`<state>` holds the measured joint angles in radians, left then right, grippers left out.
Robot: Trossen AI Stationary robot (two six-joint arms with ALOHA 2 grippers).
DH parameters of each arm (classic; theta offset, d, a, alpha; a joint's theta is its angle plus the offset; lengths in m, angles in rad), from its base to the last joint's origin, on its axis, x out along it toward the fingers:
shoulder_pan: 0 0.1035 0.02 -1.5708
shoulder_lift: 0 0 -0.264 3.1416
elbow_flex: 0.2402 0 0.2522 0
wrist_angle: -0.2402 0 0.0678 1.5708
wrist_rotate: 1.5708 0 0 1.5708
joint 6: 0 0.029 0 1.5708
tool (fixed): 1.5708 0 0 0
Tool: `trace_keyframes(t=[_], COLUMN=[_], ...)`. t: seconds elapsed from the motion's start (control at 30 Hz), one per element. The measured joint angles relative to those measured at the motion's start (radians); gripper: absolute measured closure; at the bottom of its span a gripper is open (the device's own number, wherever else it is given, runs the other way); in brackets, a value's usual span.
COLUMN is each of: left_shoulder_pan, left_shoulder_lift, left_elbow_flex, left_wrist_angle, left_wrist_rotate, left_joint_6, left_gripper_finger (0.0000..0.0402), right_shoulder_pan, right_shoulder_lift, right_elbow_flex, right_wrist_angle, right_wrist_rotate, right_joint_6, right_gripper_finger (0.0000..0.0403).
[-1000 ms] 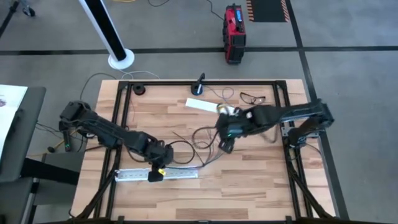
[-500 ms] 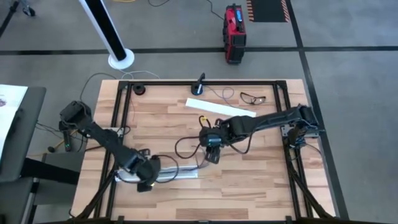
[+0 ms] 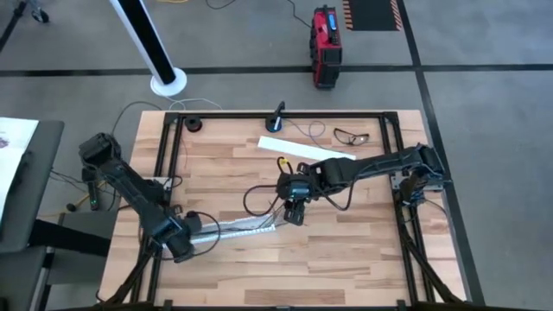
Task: Ziptie cables
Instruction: Put the colored zip-tied into the white cable duct
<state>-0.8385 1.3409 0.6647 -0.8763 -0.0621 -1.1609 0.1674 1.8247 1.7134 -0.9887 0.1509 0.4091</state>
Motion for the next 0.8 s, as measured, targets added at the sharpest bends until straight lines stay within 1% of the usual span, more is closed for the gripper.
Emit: trace_keyframes(t=[0.17, 0.3, 0.7, 0.8], left_shoulder_pan=[-0.050, -0.071, -0.118, -0.143], left_shoulder_lift=[-0.088, -0.136, -0.137, -0.137], left_elbow_flex=[-0.045, -0.074, -0.087, -0.100], left_wrist_angle=[-0.006, -0.006, -0.010, -0.007], left_wrist_rotate=[0.001, -0.011, -0.014, 0.001], left_joint_6=[-0.113, -0.165, -0.212, -0.250], left_gripper_finger=[0.0399, 0.0399, 0.0399, 0.0399], right_shoulder_pan=[0.000, -0.007, -0.007, -0.012], right_shoulder_lift=[0.000, 0.000, 0.000, 0.000], right_elbow_flex=[0.000, 0.000, 0.000, 0.000], right_wrist_angle=[0.003, 0.004, 0.004, 0.004], right_wrist_rotate=[0.000, 0.000, -0.003, -0.003], right_joint_6=[-0.003, -0.004, -0.021, -0.021], right_gripper_finger=[0.0188, 0.0188, 0.0188, 0.0188])
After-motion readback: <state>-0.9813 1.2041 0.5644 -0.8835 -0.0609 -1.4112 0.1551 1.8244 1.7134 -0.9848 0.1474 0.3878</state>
